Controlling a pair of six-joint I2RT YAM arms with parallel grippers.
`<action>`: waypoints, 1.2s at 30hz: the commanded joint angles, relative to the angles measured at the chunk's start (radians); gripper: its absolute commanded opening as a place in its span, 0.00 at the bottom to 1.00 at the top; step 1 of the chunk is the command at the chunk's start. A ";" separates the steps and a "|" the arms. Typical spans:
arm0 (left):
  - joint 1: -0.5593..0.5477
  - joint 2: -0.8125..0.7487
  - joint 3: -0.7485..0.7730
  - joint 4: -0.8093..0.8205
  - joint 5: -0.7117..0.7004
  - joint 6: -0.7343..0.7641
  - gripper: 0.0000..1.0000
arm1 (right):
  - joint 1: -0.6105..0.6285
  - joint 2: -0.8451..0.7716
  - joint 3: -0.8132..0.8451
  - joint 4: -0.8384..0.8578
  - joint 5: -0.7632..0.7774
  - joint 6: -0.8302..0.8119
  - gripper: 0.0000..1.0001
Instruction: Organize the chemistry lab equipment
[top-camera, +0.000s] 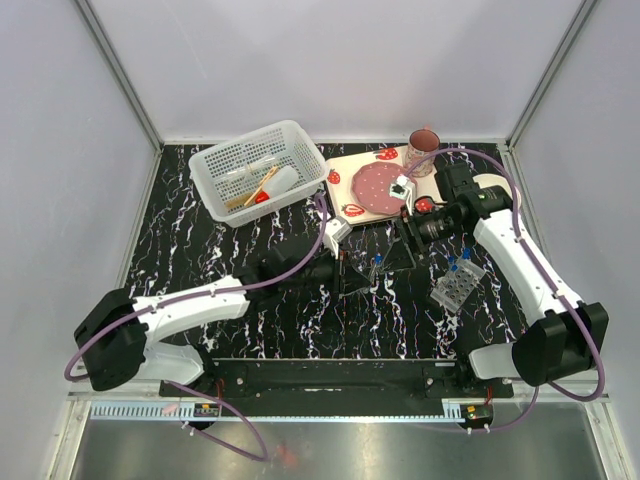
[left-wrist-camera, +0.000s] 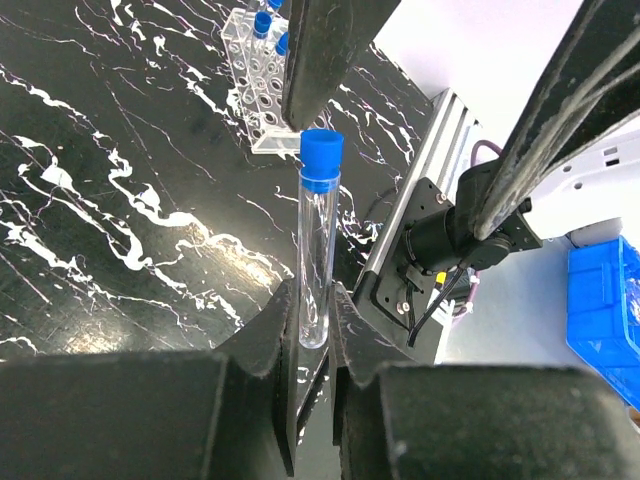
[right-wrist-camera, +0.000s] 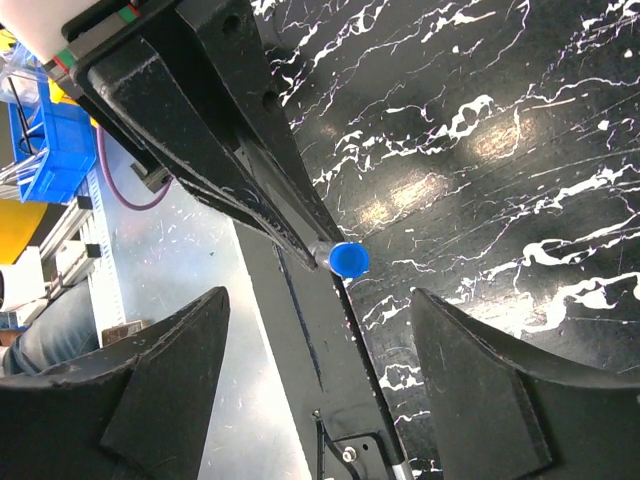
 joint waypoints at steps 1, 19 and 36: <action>-0.022 0.024 0.067 0.080 -0.035 -0.014 0.07 | 0.016 0.007 0.034 -0.010 0.031 0.021 0.77; -0.056 0.061 0.120 0.045 -0.079 -0.002 0.11 | 0.030 -0.002 0.012 0.009 0.058 0.058 0.05; 0.228 -0.600 0.018 -0.599 -0.498 0.231 0.99 | -0.266 -0.323 -0.193 0.130 0.513 -0.167 0.04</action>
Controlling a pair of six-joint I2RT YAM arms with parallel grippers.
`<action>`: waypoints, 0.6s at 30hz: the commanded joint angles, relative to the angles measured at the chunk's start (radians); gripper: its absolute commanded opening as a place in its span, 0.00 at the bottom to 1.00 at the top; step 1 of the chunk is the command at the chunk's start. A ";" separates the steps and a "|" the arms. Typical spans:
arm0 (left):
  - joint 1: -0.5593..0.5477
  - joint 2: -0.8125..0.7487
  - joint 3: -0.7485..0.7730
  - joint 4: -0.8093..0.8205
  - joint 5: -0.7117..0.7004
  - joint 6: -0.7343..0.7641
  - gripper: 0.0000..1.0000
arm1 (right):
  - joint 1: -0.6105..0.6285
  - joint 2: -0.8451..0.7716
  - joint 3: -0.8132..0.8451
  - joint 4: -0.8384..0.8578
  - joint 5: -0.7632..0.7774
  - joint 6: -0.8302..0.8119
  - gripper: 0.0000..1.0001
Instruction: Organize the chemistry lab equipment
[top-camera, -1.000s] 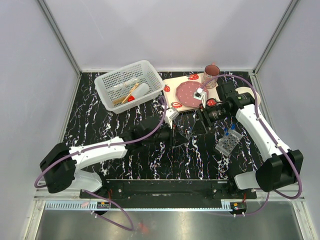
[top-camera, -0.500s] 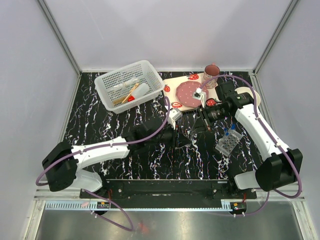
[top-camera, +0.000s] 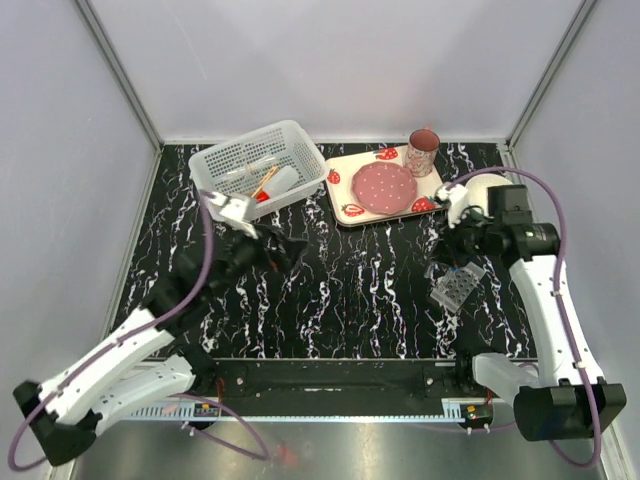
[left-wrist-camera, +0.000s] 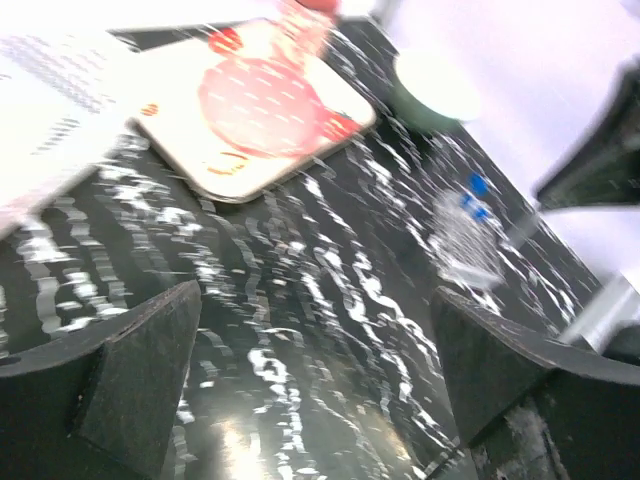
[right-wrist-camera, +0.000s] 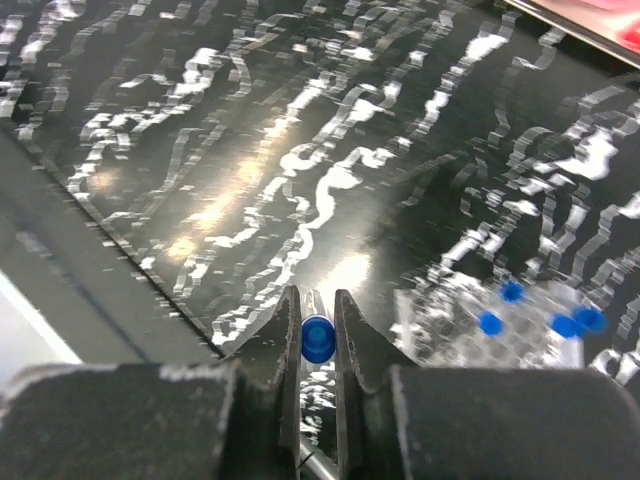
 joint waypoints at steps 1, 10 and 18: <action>0.116 -0.180 -0.007 -0.255 -0.142 0.089 0.99 | -0.114 -0.090 -0.104 0.099 0.136 -0.114 0.05; 0.123 -0.338 -0.077 -0.431 -0.220 0.109 0.99 | -0.127 -0.112 -0.311 0.311 0.216 -0.163 0.06; 0.123 -0.361 -0.102 -0.456 -0.264 0.105 0.99 | -0.133 -0.086 -0.379 0.403 0.226 -0.154 0.06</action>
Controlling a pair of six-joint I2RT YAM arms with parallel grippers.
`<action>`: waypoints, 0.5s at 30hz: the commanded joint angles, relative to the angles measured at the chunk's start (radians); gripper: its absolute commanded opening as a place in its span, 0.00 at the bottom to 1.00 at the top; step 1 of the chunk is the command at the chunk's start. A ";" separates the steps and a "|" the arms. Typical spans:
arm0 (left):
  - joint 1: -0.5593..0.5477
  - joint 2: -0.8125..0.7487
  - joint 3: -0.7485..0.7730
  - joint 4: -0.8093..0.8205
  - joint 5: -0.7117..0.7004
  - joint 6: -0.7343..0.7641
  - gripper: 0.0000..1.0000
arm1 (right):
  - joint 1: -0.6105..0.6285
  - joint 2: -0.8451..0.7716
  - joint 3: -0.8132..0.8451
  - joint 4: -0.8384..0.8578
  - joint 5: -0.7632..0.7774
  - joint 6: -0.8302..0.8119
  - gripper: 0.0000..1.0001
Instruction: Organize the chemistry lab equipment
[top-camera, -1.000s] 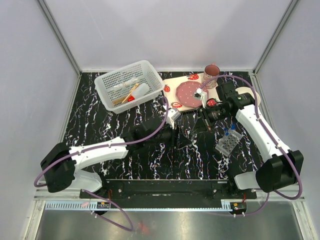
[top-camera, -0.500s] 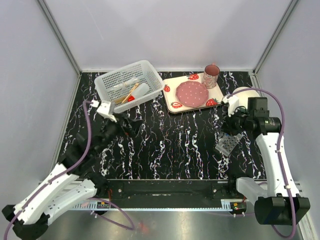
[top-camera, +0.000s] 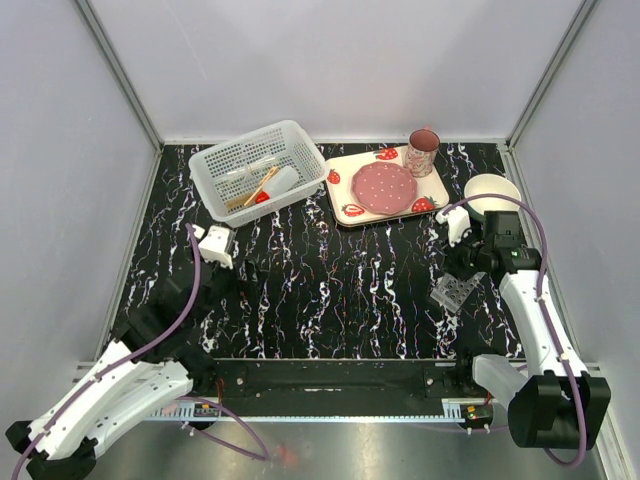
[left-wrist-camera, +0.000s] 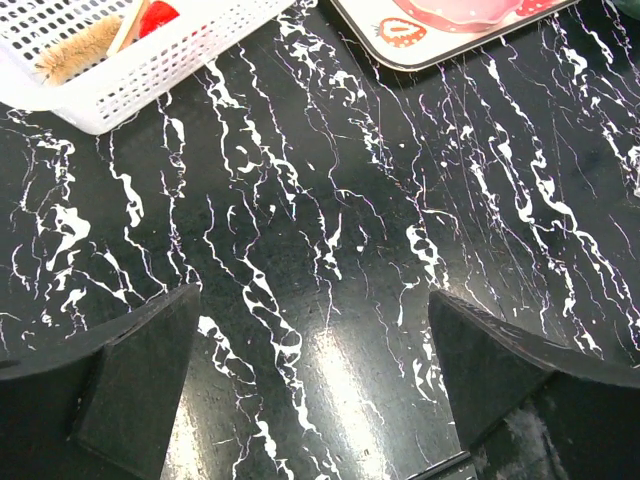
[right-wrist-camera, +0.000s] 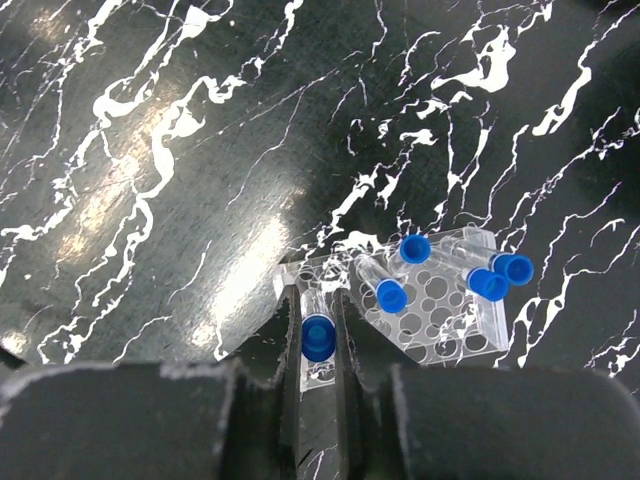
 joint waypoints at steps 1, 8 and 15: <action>0.003 -0.019 0.008 0.019 -0.054 0.012 0.99 | -0.007 0.005 -0.021 0.128 0.018 -0.007 0.06; 0.003 -0.023 0.006 0.017 -0.055 0.008 0.99 | -0.010 0.033 -0.058 0.192 0.035 0.021 0.07; 0.003 -0.026 0.003 0.019 -0.052 0.005 0.99 | -0.017 0.040 -0.089 0.212 0.049 0.016 0.07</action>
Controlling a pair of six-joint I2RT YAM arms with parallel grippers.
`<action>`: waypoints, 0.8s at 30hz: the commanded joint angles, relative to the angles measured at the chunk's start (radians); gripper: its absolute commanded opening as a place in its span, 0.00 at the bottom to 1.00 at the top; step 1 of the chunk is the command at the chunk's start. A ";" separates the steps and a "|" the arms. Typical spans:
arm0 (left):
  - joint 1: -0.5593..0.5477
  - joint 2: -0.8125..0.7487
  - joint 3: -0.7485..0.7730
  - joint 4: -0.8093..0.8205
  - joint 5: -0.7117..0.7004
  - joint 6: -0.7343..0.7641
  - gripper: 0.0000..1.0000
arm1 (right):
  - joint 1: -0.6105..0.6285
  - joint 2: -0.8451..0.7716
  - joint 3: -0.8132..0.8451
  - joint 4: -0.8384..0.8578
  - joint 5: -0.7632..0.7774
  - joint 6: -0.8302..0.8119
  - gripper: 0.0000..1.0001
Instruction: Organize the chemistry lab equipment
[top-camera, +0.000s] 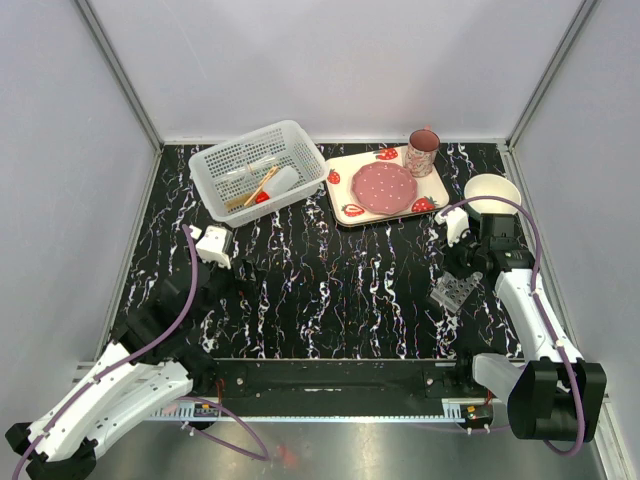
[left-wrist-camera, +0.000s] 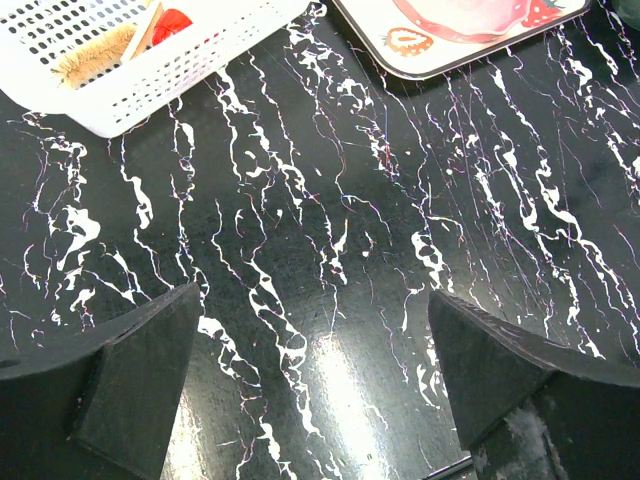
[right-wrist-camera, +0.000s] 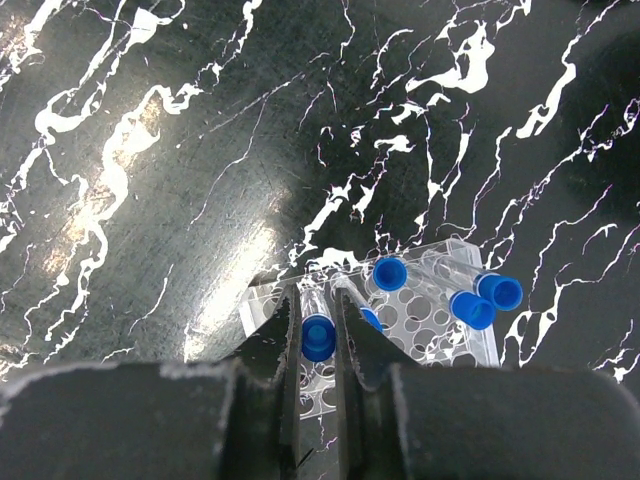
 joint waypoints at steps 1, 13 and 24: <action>0.003 -0.009 0.003 0.024 -0.024 0.005 0.99 | -0.010 -0.007 -0.016 0.053 0.020 0.005 0.07; 0.003 -0.012 0.003 0.024 -0.021 0.005 0.99 | -0.014 0.016 -0.054 0.066 0.017 0.003 0.12; 0.003 -0.021 0.003 0.024 -0.019 0.005 0.99 | -0.028 -0.064 -0.028 -0.002 0.005 0.014 0.29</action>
